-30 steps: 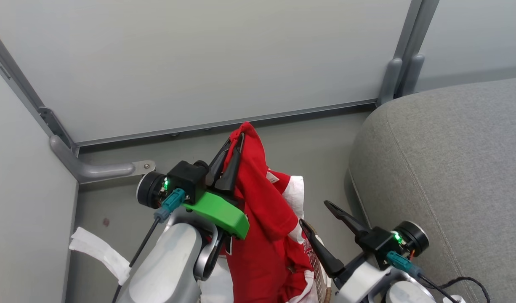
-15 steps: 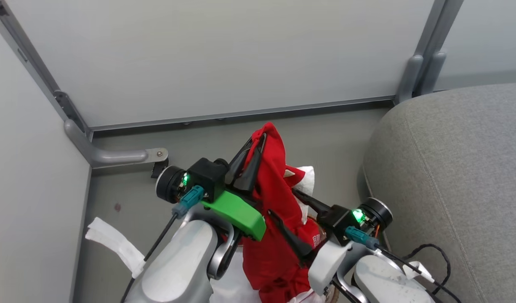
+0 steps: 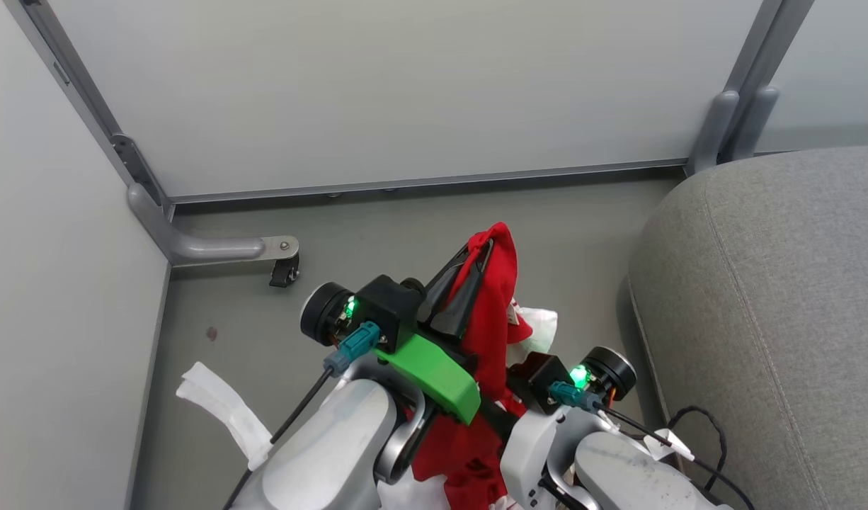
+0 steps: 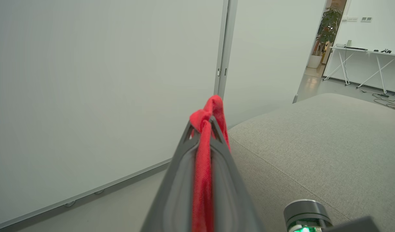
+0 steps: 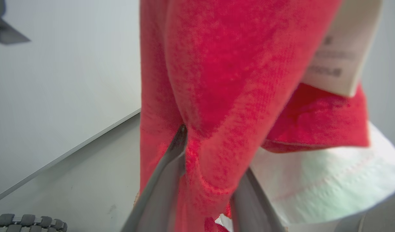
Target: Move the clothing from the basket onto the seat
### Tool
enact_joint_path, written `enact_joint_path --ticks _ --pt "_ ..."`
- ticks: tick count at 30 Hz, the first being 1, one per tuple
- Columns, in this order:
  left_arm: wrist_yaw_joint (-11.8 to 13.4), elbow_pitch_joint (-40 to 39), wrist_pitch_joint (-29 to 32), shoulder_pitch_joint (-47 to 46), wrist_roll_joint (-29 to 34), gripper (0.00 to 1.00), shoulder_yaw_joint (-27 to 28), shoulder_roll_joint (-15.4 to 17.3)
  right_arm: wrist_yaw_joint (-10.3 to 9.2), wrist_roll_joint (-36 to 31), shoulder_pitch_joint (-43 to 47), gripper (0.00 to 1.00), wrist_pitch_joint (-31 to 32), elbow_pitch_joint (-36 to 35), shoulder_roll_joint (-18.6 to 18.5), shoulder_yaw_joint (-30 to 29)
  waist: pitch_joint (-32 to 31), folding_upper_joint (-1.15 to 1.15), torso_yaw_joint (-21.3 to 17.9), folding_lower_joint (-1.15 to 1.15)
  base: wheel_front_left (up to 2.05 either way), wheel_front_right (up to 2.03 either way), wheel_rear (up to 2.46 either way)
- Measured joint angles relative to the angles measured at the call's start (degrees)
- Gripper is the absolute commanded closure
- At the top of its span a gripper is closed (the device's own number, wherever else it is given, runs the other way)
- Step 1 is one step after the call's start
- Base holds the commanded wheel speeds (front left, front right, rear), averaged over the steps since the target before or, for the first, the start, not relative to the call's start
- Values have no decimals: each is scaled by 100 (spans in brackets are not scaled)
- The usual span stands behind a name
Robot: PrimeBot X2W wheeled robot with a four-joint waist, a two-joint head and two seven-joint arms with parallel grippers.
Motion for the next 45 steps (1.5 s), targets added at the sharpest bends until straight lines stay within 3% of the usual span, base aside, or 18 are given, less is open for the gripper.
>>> enact_joint_path --ticks 12,22,23,24,29,35,45 --pt "76 -10 0 -39 -101 100 3 3 0 381 -36 100 -4 163 13 190 -7 0 -70 0 0 0 0" --pt "101 36 16 -29 -14 100 258 3 0 338 122 100 -7 191 18 -42 -28 0 -202 0 0 0 0" --pt "113 33 16 -26 25 62 320 3 0 328 152 100 -7 124 18 -115 -29 0 -229 0 0 0 0" --pt "138 24 16 -21 54 0 375 2 0 320 202 100 -7 23 18 -213 -30 0 -257 0 0 0 0" --pt "153 32 -1 99 261 0 584 -3 0 219 521 100 -3 -689 4 -776 -42 0 -451 0 0 0 0" --pt "23 167 -1 354 532 0 982 -3 0 55 940 100 3 -1335 -33 -1040 -66 0 -865 0 0 0 0" --pt "-188 266 -1 593 896 0 1639 -4 0 93 1235 100 2 -1900 -112 -1461 -31 0 -1911 0 0 0 0"
